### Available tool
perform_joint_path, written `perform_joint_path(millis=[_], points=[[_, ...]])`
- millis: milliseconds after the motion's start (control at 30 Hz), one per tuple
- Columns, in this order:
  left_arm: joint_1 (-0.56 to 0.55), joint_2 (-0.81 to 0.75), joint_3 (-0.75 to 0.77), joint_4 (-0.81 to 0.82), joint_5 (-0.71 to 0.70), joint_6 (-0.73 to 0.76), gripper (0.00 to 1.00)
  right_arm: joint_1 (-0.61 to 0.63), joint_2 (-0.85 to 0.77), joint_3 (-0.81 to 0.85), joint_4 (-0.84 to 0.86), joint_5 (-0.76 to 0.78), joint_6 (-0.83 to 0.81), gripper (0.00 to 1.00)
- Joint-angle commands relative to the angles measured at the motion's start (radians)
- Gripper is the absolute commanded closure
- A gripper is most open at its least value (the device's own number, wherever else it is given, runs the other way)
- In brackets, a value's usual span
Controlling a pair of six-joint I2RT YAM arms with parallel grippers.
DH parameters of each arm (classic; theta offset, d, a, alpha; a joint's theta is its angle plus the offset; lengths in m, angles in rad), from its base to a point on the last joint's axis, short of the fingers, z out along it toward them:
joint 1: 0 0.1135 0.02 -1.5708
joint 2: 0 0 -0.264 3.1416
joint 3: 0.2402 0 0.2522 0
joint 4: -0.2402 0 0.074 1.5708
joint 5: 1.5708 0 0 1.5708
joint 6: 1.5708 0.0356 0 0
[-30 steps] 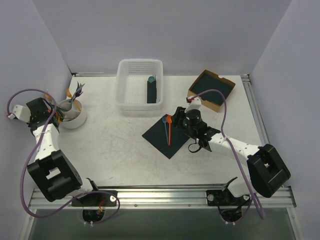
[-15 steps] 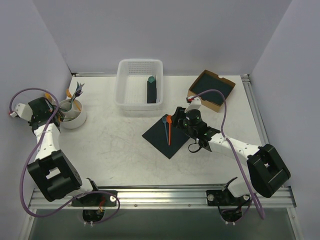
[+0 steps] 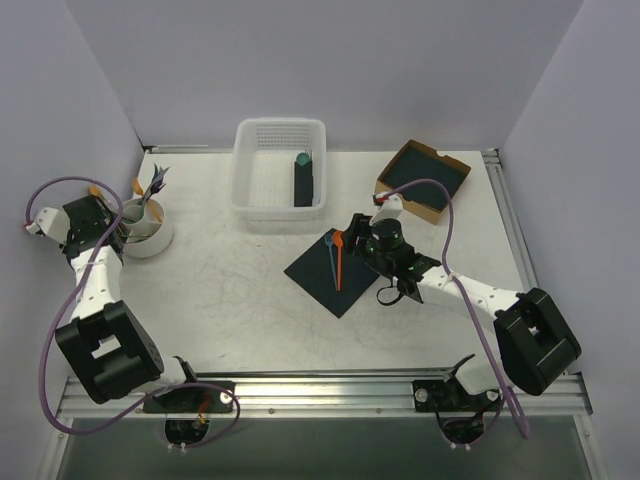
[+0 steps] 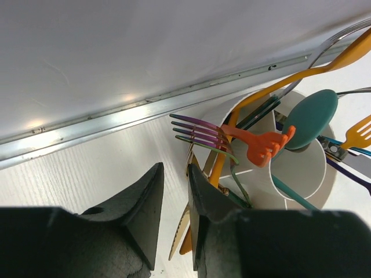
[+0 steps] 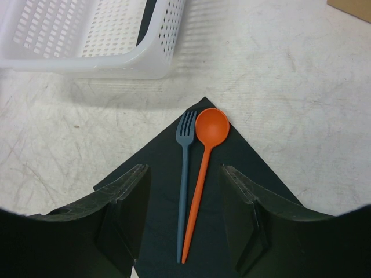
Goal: Place the utensils on the paper napkin and roll it up
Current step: Pick up the utensils from the container.
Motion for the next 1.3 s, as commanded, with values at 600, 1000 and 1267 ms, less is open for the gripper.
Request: perform_joint_path(millis=[600, 1000, 1267], points=[[-0.003, -0.002, -0.018, 0.189, 0.011, 0.059, 0.6, -0.008, -0.036, 0.02, 0.011, 0.011, 0.004, 0.49], [-0.003, 0.018, -0.005, 0.174, 0.003, 0.124, 0.66, -0.007, -0.041, 0.018, 0.011, 0.011, 0.006, 0.48], [-0.001, 0.02, 0.004, 0.122, -0.013, 0.134, 0.67, 0.002, -0.044, 0.018, 0.006, 0.02, 0.003, 0.48]])
